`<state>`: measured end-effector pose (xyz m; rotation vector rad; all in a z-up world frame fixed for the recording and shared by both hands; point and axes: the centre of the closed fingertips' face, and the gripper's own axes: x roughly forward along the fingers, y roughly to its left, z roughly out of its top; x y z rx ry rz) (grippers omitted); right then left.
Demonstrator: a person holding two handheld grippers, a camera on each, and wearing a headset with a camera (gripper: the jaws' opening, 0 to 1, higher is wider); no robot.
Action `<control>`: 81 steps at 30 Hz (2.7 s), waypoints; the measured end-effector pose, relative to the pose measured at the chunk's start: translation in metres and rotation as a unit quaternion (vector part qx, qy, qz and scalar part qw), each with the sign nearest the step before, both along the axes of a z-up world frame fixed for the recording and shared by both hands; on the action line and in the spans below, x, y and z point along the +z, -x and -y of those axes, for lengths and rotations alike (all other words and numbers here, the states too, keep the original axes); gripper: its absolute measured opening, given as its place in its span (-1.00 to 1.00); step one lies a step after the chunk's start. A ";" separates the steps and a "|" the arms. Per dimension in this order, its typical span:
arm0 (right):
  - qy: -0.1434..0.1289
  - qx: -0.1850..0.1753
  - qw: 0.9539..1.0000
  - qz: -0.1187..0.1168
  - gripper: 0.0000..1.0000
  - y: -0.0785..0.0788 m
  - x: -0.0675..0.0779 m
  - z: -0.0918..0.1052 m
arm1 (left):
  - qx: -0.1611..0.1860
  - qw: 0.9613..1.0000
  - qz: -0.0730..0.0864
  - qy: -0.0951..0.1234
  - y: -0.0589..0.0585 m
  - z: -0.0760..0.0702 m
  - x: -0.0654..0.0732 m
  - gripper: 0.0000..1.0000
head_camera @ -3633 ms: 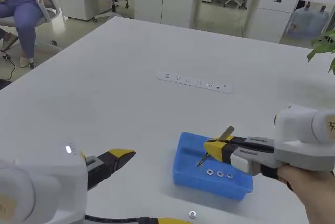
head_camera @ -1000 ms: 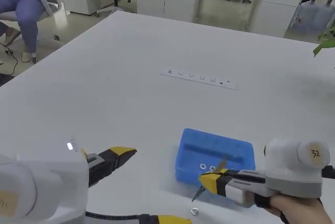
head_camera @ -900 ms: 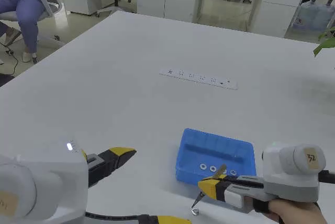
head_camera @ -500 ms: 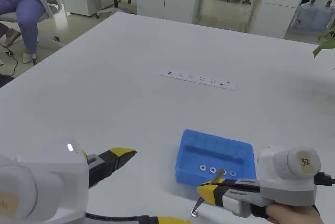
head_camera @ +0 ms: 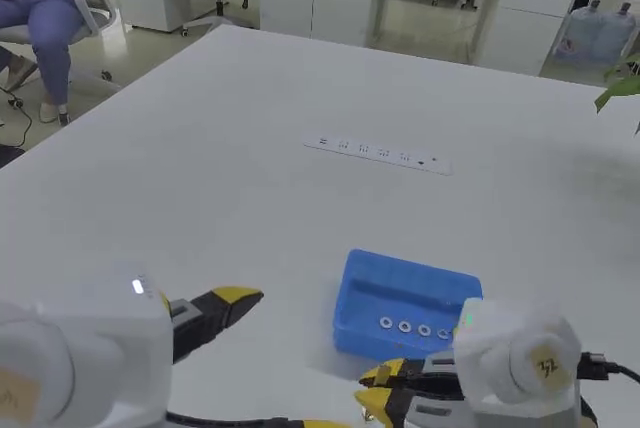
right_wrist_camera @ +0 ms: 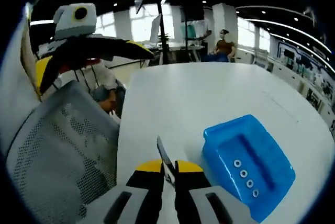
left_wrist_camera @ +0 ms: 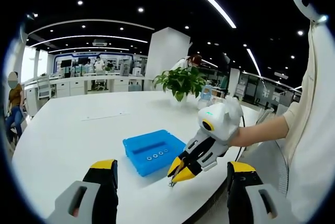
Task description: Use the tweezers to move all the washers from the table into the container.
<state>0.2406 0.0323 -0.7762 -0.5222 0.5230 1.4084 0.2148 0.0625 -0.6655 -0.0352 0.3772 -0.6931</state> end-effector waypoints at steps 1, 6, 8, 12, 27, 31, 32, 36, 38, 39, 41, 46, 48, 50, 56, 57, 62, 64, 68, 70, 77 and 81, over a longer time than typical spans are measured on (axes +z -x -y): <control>0.000 0.002 1.000 -0.001 -0.94 0.002 -0.001 0.000 | 0.000 1.000 -0.001 0.001 0.000 0.000 0.000 0.76; -0.023 -0.050 0.998 -0.037 -0.95 -0.010 0.001 0.006 | -0.005 1.000 0.000 0.000 0.002 0.003 0.000 0.76; -0.024 -0.059 0.997 -0.043 -0.95 -0.013 0.003 0.011 | -0.006 1.000 0.001 -0.001 0.002 0.002 0.000 0.76; -0.064 -0.079 0.993 -0.061 -0.95 -0.016 0.018 0.010 | -0.002 1.000 0.002 0.000 0.001 0.000 0.002 0.76; -0.120 -0.108 0.985 -0.063 -0.95 -0.044 0.074 0.006 | 0.001 1.000 0.002 0.000 0.001 -0.001 0.001 0.76; -0.127 -0.117 0.984 -0.054 -0.95 -0.059 0.083 0.002 | 0.004 1.000 0.002 0.001 -0.001 -0.003 0.001 0.76; -0.128 -0.120 0.983 -0.053 -0.95 -0.063 0.084 0.002 | 0.004 1.000 0.002 0.001 -0.001 -0.003 0.001 0.76; -0.131 -0.134 0.981 -0.049 -0.95 -0.080 0.085 -0.002 | 0.003 1.000 -0.005 0.000 -0.002 -0.002 -0.001 0.76; -0.133 -0.138 0.980 -0.050 -0.95 -0.089 0.086 -0.004 | 0.001 1.000 -0.008 0.000 -0.005 -0.002 -0.003 0.76; -0.132 -0.139 0.980 -0.049 -0.95 -0.093 0.086 -0.006 | 0.001 1.000 -0.007 0.000 -0.006 -0.002 -0.003 0.76; -0.123 -0.139 0.982 -0.042 -0.95 -0.102 0.083 -0.008 | 0.001 1.000 -0.009 0.001 -0.009 -0.003 -0.004 0.76; -0.096 -0.140 0.985 -0.033 -0.95 -0.116 0.072 -0.013 | -0.001 1.000 -0.004 0.004 -0.013 -0.004 0.000 0.76; -0.089 -0.141 0.985 -0.037 -0.95 -0.120 0.065 -0.014 | -0.001 1.000 -0.003 0.004 -0.014 -0.005 0.000 0.76; -0.082 -0.143 0.986 -0.041 -0.95 -0.123 0.058 -0.015 | -0.002 1.000 -0.006 0.001 -0.014 -0.007 -0.001 0.76; -0.060 -0.145 0.987 -0.041 -0.95 -0.129 0.042 -0.015 | 0.005 1.000 -0.011 0.003 -0.016 -0.009 -0.003 0.76; -0.057 -0.146 0.987 -0.043 -0.95 -0.131 0.038 -0.015 | 0.005 1.000 -0.012 0.002 -0.016 -0.009 -0.003 0.76; -0.051 -0.152 0.986 -0.052 -0.95 -0.135 0.028 -0.015 | -0.001 1.000 -0.016 -0.008 -0.017 -0.008 -0.004 0.76; -0.043 -0.146 0.987 -0.050 -0.95 -0.134 0.023 -0.016 | 0.001 1.000 -0.018 -0.005 -0.019 -0.009 -0.004 0.76; -0.035 -0.136 0.989 -0.047 -0.95 -0.131 0.016 -0.017 | 0.002 1.000 -0.027 -0.004 -0.021 -0.008 -0.009 0.76; -0.030 -0.135 0.989 -0.044 -0.95 -0.129 0.012 -0.016 | -0.001 1.000 -0.031 -0.004 -0.023 -0.006 -0.010 0.76; -0.034 -0.126 0.990 -0.047 -0.95 -0.122 0.004 -0.018 | -0.004 0.999 -0.033 0.002 -0.034 0.004 -0.006 0.75; -0.039 -0.122 0.991 -0.041 -0.95 -0.120 0.006 -0.018 | -0.012 0.999 -0.035 0.003 -0.037 0.010 -0.006 0.75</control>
